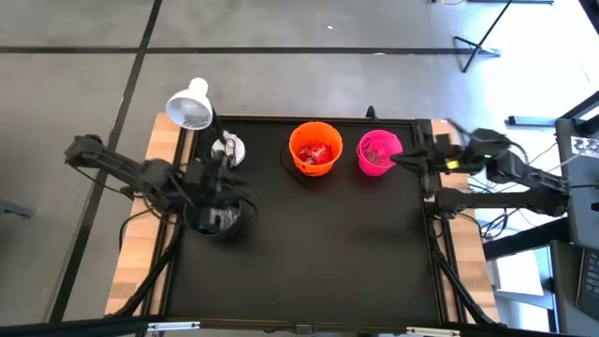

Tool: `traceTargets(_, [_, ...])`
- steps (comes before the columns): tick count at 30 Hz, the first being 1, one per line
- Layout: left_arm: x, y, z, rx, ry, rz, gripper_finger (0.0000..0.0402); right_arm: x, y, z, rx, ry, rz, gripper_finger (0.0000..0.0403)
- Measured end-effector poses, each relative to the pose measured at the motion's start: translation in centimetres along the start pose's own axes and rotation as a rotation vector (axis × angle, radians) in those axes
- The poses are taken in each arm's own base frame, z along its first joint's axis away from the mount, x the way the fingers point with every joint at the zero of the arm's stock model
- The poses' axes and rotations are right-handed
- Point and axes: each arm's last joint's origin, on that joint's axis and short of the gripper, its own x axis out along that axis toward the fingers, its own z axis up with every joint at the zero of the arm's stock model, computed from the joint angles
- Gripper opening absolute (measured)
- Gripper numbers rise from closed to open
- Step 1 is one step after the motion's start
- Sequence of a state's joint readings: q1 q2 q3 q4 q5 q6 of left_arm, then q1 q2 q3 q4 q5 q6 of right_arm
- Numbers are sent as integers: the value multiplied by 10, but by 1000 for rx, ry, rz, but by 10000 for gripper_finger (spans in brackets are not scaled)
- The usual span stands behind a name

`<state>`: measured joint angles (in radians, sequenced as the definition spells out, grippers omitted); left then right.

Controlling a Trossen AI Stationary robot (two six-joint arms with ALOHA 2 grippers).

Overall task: Sort candy
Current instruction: Return To Home Position

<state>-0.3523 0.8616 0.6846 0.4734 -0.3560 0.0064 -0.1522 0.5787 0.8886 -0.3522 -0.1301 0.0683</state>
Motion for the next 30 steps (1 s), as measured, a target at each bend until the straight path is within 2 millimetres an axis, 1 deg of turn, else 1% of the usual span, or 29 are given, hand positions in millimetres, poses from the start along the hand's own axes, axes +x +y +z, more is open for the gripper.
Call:
traceTargets(5, [-39,14,26,-13,-15,47,81,-27,8,3,-35,-68,25,16])
traceTargets(7, [-53,18,33,-20,-14,52,59,-41,10,2,-42,-87,41,17])
traceTargets(9, [-62,21,36,-21,-11,80,35,-54,11,0,-56,-97,47,14])
traceTargets(11, [-66,23,36,5,7,97,11,-66,11,-3,-85,-102,43,9])
traceTargets(14, [-64,24,30,66,52,107,5,-79,11,-7,-130,-112,40,2])
traceTargets(18, [-59,28,22,104,114,112,2,-95,13,-8,-156,-168,85,3])
traceTargets(21, [-58,33,17,70,134,131,1,-105,13,-13,-162,-165,86,1])
traceTargets(23, [-57,36,8,42,151,114,0,-110,13,-17,-158,-165,74,1])
traceTargets(26, [-56,40,-15,9,176,67,0,-111,12,-28,-130,-189,77,1])
traceTargets(30, [-58,48,-37,-10,118,37,0,-99,11,-50,-70,-277,122,1])
